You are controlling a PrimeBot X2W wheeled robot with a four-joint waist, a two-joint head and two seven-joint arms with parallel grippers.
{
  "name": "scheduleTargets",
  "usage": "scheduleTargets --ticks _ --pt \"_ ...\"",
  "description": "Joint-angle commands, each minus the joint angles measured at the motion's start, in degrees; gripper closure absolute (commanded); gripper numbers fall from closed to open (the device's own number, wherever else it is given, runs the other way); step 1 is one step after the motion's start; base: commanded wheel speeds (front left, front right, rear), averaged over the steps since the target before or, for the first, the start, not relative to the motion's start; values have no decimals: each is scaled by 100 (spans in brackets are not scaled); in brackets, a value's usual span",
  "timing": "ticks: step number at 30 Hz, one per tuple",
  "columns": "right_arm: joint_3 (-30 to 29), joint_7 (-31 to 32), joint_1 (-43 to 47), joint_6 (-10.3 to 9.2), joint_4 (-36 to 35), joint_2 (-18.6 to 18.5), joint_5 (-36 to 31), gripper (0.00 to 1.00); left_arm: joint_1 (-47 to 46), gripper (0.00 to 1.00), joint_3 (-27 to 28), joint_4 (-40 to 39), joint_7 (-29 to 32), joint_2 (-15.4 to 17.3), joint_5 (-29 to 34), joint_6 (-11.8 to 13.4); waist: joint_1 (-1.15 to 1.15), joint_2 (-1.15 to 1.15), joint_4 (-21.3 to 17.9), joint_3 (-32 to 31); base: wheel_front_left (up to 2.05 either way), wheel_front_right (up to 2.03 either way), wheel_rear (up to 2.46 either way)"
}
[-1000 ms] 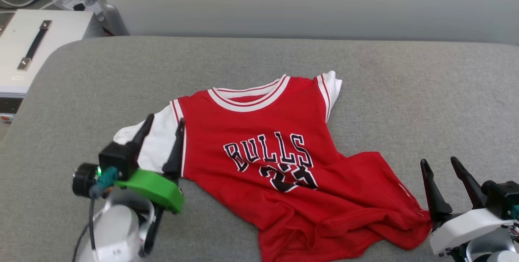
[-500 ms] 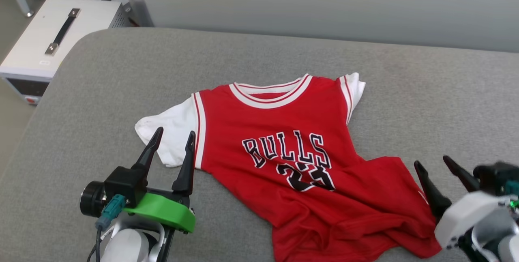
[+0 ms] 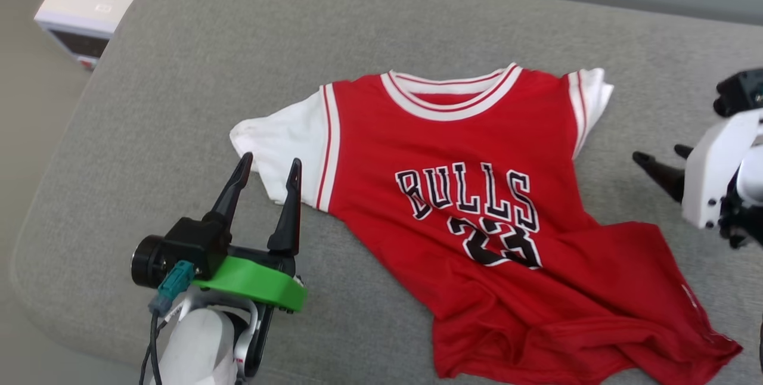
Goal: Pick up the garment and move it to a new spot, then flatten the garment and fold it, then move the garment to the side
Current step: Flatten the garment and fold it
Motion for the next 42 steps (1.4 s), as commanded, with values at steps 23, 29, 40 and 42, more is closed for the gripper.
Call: scheduleTargets --ticks 23,29,40,42 --pt "232 246 -1555 -3 1743 101 -642 0 -364 0 117 26 -34 -424 130 -182 0 0 1065 1071 0 0 0" --pt "543 -42 -1465 -3 1880 -14 -446 100 -345 0 179 102 -34 -443 168 -199 0 0 1004 995 0 0 0" --pt "818 -1184 -1146 -3 1939 -382 116 100 -251 0 314 220 -34 -441 319 -233 0 0 541 435 0 0 0" --pt "797 -1313 -1027 -3 1920 -462 161 100 -216 0 332 227 -34 -425 335 -238 0 0 438 312 0 0 0"
